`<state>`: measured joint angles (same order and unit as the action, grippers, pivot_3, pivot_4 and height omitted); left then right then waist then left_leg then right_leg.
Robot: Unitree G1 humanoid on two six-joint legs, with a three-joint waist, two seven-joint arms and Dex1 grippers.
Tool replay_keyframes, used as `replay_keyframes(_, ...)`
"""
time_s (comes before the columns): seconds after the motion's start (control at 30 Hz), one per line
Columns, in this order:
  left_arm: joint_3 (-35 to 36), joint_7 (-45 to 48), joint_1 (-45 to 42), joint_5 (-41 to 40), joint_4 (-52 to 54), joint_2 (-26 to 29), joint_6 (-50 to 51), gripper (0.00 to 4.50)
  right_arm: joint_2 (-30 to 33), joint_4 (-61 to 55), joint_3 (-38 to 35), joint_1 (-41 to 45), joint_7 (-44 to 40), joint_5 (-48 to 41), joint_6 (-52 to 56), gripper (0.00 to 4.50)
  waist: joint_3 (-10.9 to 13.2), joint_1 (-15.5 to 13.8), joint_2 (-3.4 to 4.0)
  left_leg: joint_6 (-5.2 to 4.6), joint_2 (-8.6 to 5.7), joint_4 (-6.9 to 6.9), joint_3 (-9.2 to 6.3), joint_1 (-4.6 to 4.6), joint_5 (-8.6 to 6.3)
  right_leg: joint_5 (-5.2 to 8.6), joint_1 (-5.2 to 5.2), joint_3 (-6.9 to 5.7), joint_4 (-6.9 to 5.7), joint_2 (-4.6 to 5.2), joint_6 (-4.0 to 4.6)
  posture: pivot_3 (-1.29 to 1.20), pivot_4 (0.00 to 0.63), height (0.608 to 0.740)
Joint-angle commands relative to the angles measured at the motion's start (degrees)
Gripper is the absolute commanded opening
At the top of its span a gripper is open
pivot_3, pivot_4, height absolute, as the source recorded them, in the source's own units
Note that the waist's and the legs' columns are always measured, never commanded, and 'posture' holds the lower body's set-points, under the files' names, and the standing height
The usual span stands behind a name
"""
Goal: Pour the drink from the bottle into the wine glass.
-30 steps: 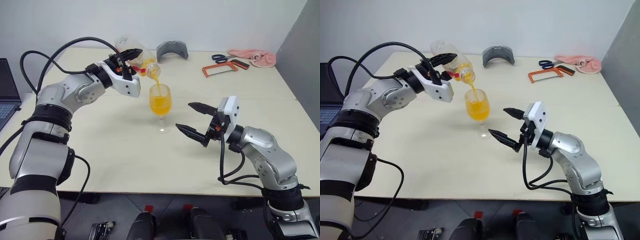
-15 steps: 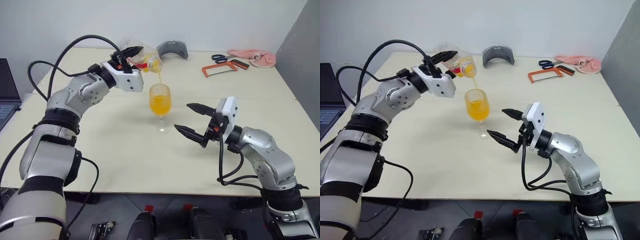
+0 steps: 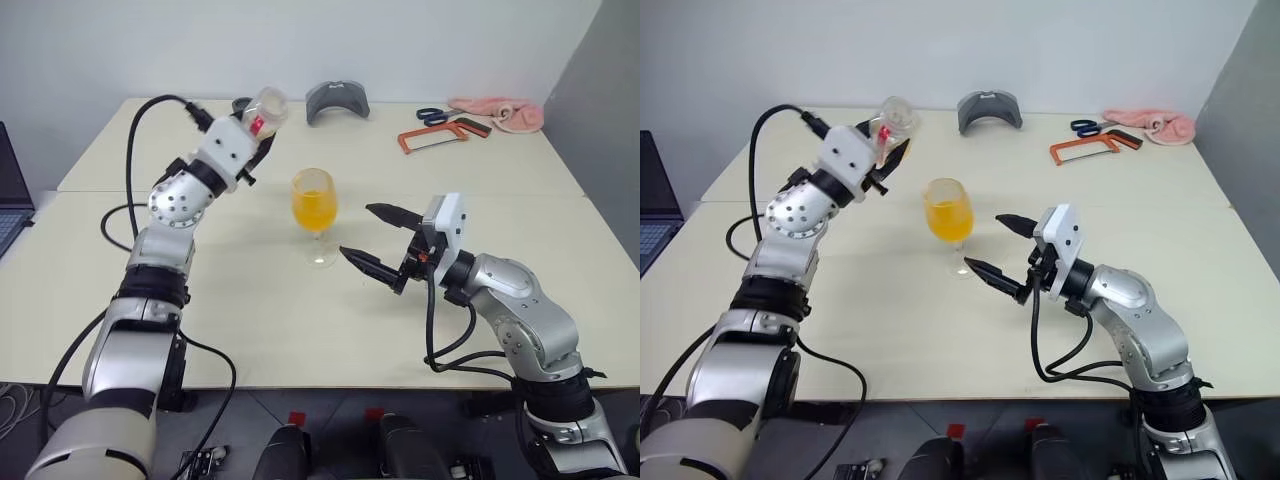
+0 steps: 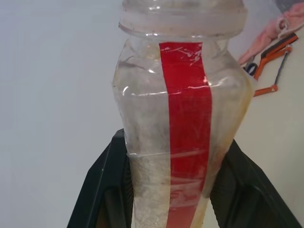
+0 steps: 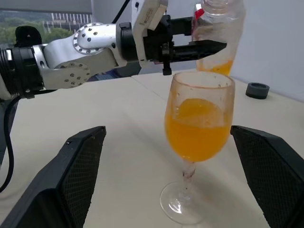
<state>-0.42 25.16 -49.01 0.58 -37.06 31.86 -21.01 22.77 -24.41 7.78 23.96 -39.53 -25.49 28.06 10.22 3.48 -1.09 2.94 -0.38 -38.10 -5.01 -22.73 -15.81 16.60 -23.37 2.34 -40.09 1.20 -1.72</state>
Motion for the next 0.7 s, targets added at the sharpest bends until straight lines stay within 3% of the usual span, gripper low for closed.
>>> replay_keyframes(0.03, 5.1, 0.6, 4.5, -5.8, 6.1, 0.0, 7.9, 1.69, 0.6, -4.6, 2.3, 2.2, 0.2, -0.5, 3.5, 4.50, 0.0, 0.1, 0.00, 0.00, 0.00, 0.00, -0.05, 0.01, 0.00, 0.00, 0.00, -0.01, 0.00, -0.01, 0.00, 0.00, 0.150, 0.740)
replay_keyframes(0.37, 14.2, 1.1, 16.6, -17.0, 13.8, -1.3, 25.3, 1.69, -1.3, -2.9, 9.5, 9.5, 4.0, 3.7, 11.9, 4.50, -0.1, -0.5, -0.14, -0.02, 0.03, -0.15, -0.44, -0.14, -0.01, 0.00, 0.01, -0.17, 0.00, 0.10, 0.00, 0.00, 0.150, 0.740)
replay_keyframes(0.7, 17.4, 4.6, 19.9, -20.4, 13.1, -2.0, 26.5, 1.69, -3.6, -0.7, 10.9, 11.5, 4.1, 6.4, 11.8, 4.50, -0.1, -0.5, -0.23, 0.00, 0.00, -0.16, -0.44, -0.10, 0.00, 0.00, 0.06, -0.18, 0.01, 0.12, 0.00, 0.00, 0.150, 0.740)
